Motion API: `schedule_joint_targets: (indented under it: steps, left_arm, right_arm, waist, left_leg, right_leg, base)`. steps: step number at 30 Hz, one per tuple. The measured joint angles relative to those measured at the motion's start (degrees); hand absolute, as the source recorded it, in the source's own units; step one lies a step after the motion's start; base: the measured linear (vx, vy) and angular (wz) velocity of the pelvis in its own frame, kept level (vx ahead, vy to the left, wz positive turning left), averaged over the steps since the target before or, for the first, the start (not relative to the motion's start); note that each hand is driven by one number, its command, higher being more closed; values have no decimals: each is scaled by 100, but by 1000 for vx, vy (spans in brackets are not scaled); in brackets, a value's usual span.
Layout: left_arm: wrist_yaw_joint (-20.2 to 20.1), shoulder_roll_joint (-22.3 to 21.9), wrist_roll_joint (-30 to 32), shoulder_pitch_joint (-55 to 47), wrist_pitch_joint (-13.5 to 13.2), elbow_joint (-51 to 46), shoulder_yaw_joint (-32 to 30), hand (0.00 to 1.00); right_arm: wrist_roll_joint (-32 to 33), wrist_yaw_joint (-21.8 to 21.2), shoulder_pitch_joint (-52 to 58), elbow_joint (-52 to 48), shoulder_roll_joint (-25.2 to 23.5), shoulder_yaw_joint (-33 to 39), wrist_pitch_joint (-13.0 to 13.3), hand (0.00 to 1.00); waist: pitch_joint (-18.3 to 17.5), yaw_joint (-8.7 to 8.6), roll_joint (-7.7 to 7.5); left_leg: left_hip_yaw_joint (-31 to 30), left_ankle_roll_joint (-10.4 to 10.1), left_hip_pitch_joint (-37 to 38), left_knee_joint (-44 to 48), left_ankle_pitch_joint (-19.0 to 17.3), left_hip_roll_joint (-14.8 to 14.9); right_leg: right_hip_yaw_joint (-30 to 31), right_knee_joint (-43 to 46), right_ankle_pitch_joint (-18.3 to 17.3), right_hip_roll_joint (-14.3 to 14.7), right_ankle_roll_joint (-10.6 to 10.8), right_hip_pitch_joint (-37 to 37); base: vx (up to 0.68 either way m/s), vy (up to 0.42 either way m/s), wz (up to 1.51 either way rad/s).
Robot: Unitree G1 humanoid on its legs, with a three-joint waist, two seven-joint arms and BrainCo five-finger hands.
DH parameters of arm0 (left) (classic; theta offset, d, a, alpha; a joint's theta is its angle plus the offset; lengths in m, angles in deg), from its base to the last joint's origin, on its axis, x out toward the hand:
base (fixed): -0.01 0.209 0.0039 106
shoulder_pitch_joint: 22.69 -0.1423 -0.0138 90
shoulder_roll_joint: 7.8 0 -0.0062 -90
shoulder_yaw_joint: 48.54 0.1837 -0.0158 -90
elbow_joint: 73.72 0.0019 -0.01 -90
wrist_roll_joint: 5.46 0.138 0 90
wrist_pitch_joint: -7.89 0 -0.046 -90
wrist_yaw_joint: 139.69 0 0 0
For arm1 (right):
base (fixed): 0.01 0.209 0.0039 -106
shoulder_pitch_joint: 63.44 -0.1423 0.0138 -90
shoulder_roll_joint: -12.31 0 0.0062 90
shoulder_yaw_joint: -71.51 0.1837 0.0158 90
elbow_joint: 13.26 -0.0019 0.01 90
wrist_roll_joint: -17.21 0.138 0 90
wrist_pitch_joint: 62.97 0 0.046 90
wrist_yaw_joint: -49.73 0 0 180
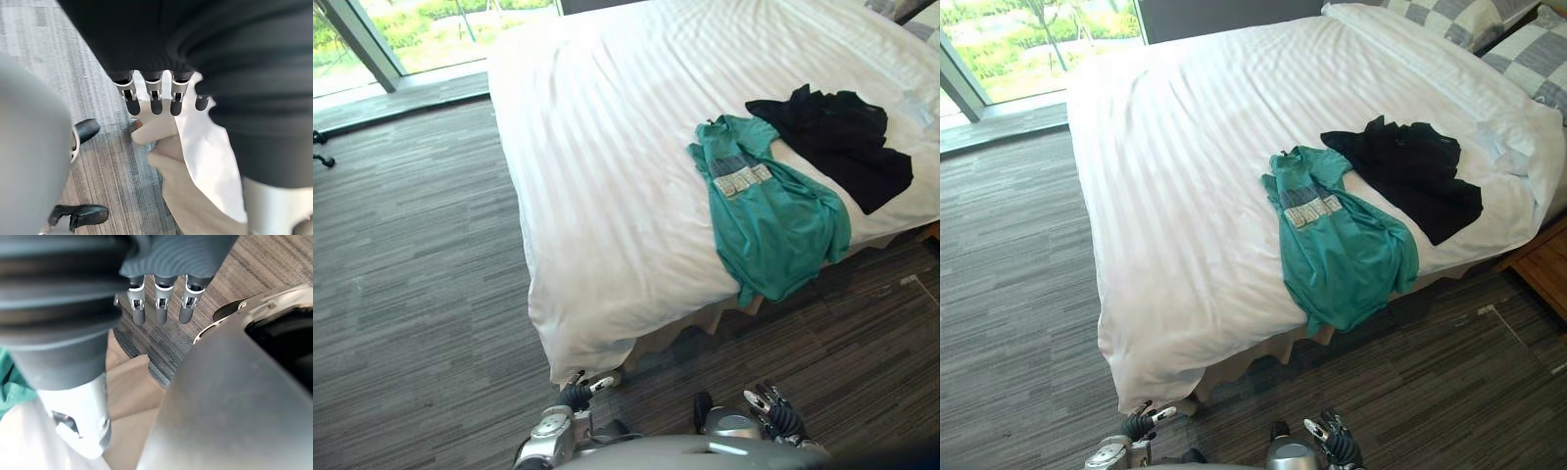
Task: Tidy the bed and pick cloth on bed and put in laundry
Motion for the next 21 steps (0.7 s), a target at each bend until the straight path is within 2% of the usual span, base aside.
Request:
schedule_joint_targets:
  steps: [2,3,5,7,8,9,10,11,12,13,15,16,18,19,21]
  left_arm:
    - [0,28,5,-52,-90,-2,-42,0]
    - [-1,20,5,-96,-147,-3,-248,0]
    - [-4,-55,-12,-170,-219,-5,-505,0]
    - [-2,-162,-7,-186,-298,0,-890,0]
    - [3,-174,-7,-198,-307,5,-895,0]
    - [15,-183,9,-212,-353,25,-883,0]
    - [36,-225,22,-218,-419,113,-852,0]
    - [41,-239,22,-188,-433,137,-841,0]
    - [36,-230,20,-119,-451,224,-784,0]
    - [13,-211,-4,21,-440,272,-691,0]
    - [-46,-200,-63,30,-392,274,-660,0]
    - [-73,-205,-70,17,-363,279,-649,0]
    - [-80,-234,-307,29,-252,270,-625,0]
    - [-78,-224,-342,27,-226,270,-626,0]
    - [-71,-199,-433,-42,-155,274,-633,0]
  right_arm:
    - [-39,7,-11,19,3,-4,-51,0]
    - [-39,14,-65,128,34,2,-73,0]
    - [-46,33,-174,277,134,1,-110,0]
    - [-113,49,-234,344,228,0,-110,0]
    - [-122,49,-216,345,230,0,-110,0]
    - [-96,54,-201,345,228,-11,-107,0]
    - [-7,86,-199,345,256,-93,-104,0]
    - [44,102,-201,333,292,-119,-104,0]
    - [155,110,-190,297,315,-116,-101,0]
    - [215,111,-185,278,231,-96,-112,0]
    - [358,114,-76,190,139,-91,-117,0]
    - [378,114,-38,157,122,-91,-118,0]
    - [375,135,25,77,98,-78,-116,0]
    - [371,148,33,76,94,-80,-115,0]
    - [383,191,96,87,69,-85,-90,0]
  waist:
    - [-26,17,-39]
    - [-49,112,-78]
    - [-68,234,-18]
    - [-80,377,78]
    - [-81,388,63]
    - [-110,404,110]
    - [-183,405,229]
    - [-214,392,280]
    - [-274,356,372]
    - [-221,366,239]
    - [-248,411,106]
    - [-248,422,113]
    - [-271,368,167]
    - [-274,364,162]
    - [-272,352,141]
  left_leg:
    - [-228,6,-55,230,-40,4]
    - [-865,89,-250,779,-189,78]
    - [-1416,128,-536,1494,-475,216]
    - [-2002,250,-897,2489,-801,372]
    - [-2130,274,-946,2653,-867,384]
    - [-2317,281,-968,2750,-1027,394]
    - [-2472,229,-819,2501,-1307,401]
    - [-2463,193,-725,2268,-1414,407]
    - [-2350,41,-544,1788,-1604,412]
    - [-2123,62,-466,1648,-1525,324]
    - [-1772,81,-294,1500,-1499,205]
    - [-1668,82,-229,1449,-1493,191]
    - [-1272,96,23,1225,-1433,209]
    - [-1197,83,70,1183,-1425,221]
    - [-953,-12,253,1029,-1380,248]
  right_leg:
    - [231,-47,21,-10,-27,-23]
    - [512,0,37,-35,-79,-105]
    - [896,84,8,40,-124,-291]
    - [1434,194,-44,217,-272,-496]
    - [1543,200,-39,251,-281,-525]
    - [1741,199,-18,289,-310,-575]
    - [1930,186,67,406,-320,-714]
    - [1918,182,91,431,-313,-786]
    - [1882,203,178,471,-250,-898]
    - [1859,318,340,358,-238,-1019]
    - [1808,611,405,279,-144,-1252]
    - [1717,688,399,262,-142,-1283]
    - [657,1240,91,25,-483,-1481]
    - [401,1472,44,-37,-551,-1551]
    - [-234,2096,-324,-120,-448,-1679]
  base:
    - [-32,-27,-51]
    - [17,-107,-98]
    - [9,-93,-109]
    - [-47,22,-129]
    - [-42,68,-123]
    - [-47,174,-124]
    - [-46,181,-122]
    - [-49,213,-114]
    - [-37,127,-79]
    - [-56,120,-75]
    - [-57,95,-85]
    - [-22,95,-86]
    - [40,69,-67]
    - [74,24,-63]
    - [131,-43,-58]
